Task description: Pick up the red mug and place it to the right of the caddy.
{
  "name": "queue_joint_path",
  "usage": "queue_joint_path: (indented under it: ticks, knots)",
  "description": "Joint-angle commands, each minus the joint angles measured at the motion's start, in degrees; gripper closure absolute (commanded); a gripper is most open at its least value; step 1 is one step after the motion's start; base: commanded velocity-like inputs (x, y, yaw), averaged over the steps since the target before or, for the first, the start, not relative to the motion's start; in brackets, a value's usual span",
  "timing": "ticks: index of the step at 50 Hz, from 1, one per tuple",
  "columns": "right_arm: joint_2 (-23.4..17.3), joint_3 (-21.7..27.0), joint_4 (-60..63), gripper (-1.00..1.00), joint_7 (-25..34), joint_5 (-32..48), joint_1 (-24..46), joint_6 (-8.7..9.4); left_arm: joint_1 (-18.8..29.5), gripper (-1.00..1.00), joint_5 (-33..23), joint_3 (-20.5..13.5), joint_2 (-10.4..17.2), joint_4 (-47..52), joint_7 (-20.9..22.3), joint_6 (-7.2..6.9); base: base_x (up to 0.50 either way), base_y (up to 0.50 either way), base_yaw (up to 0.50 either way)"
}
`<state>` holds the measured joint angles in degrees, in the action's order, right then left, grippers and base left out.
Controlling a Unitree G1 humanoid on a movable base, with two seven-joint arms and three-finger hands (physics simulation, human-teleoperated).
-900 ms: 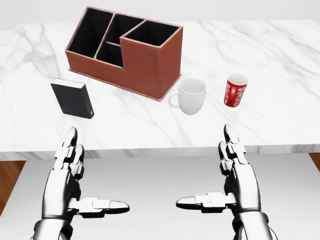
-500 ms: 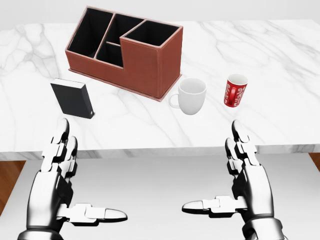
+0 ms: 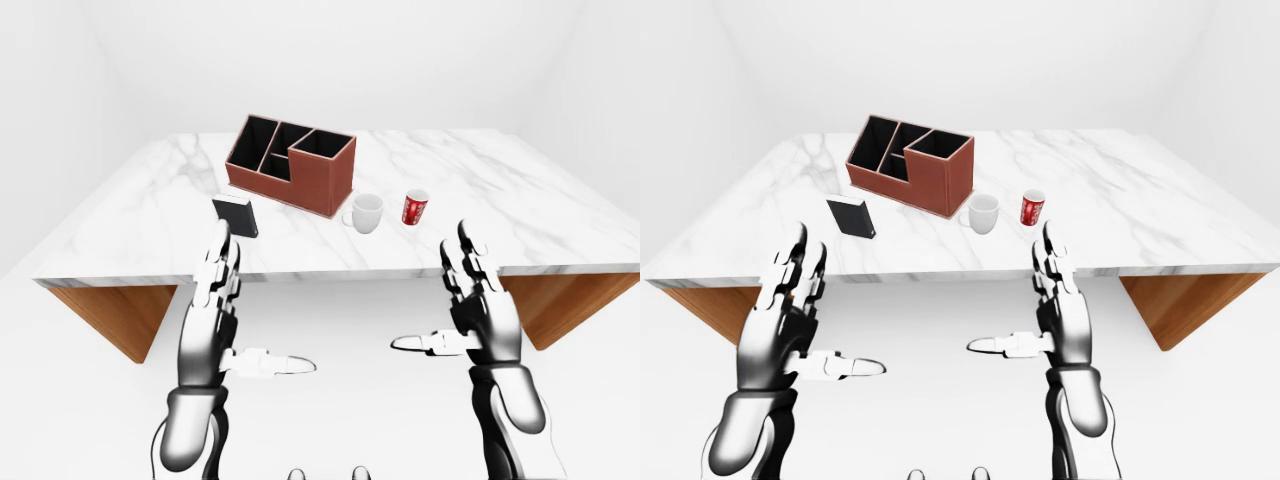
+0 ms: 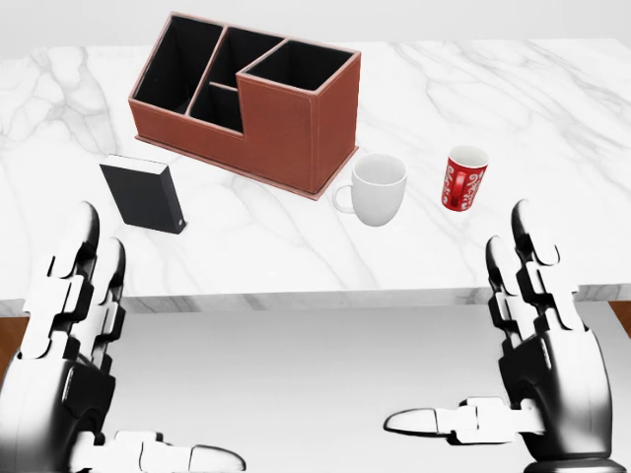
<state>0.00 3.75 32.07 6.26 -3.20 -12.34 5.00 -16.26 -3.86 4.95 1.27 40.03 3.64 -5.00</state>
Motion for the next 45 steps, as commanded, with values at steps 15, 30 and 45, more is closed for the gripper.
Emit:
queue_joint_path:
  ticks: [15,30,45]
  knots:
    - [2.0,0.9,18.9,-0.95,2.4,-0.1,-7.6,0.0,-3.8,-1.0,-0.2,1.0,0.5,9.3,0.6,0.0,0.0,0.0,0.0]
    - [2.6,2.3,19.8,-0.95,4.7,-2.5,-7.9,0.0,-3.4,-1.0,0.0,0.7,0.5,9.1,0.6,0.0,0.24,0.0,0.0]
    - [2.4,2.6,18.4,-0.95,4.6,-2.3,-7.2,0.0,-4.0,-1.0,0.3,0.7,0.5,10.2,0.7,0.0,0.5,0.0,0.0]
